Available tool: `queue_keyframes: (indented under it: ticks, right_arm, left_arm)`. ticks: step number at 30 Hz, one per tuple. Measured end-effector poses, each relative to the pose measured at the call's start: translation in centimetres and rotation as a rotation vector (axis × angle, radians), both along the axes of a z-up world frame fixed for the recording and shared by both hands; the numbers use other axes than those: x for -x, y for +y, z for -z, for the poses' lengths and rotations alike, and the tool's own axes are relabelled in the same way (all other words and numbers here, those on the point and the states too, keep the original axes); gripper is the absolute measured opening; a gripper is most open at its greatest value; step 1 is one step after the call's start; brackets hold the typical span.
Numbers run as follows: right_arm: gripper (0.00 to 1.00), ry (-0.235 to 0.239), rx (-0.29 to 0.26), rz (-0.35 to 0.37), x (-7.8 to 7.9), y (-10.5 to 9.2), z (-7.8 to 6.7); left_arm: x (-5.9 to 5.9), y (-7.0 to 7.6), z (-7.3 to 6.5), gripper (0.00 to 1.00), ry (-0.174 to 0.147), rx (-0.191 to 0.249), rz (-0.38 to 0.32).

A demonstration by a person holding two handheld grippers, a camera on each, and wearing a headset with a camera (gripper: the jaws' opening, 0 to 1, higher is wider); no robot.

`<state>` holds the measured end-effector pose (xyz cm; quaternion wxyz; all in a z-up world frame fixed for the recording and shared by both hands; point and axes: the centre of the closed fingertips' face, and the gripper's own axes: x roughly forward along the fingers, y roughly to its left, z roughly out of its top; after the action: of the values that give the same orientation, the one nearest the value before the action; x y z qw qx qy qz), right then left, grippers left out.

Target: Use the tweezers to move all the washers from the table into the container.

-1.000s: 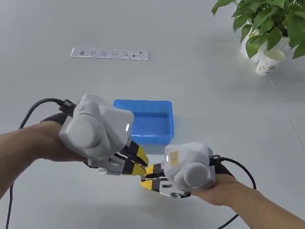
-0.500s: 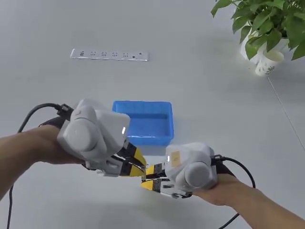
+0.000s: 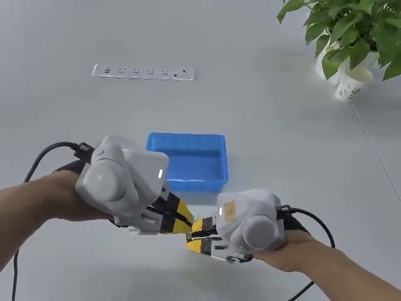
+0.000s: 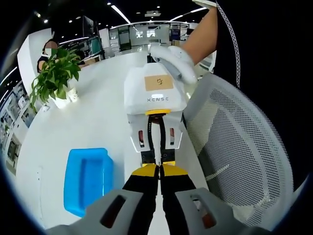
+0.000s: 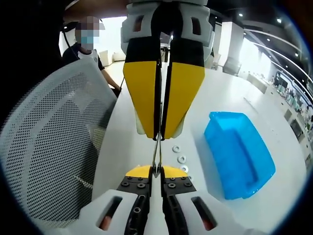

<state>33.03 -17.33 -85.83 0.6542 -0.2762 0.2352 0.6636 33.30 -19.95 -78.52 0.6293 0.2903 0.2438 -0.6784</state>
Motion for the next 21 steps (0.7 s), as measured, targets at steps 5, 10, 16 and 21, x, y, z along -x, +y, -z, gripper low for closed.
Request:
queue_keyframes:
  ticks: [5, 10, 16, 21]
  right_arm:
    - [0.08, 0.013, -0.005, 0.007, 0.13, 0.01, -0.06]
    - [0.09, 0.017, -0.009, 0.012, 0.12, 0.08, -0.06]
    - [0.10, 0.005, -0.009, 0.014, 0.06, 0.02, -0.36]
    - [0.10, -0.006, -0.011, 0.023, -0.17, -0.12, -0.52]
  left_arm:
    - [0.04, 0.07, 0.00, 0.03, 0.008, -0.003, -0.002]
    - [0.15, 0.13, -0.12, 0.03, 0.011, -0.006, -0.003]
    - [0.12, 0.14, -0.36, 0.04, 0.001, -0.006, 0.008]
    - [0.00, -0.04, -0.53, 0.04, -0.007, -0.006, 0.013]
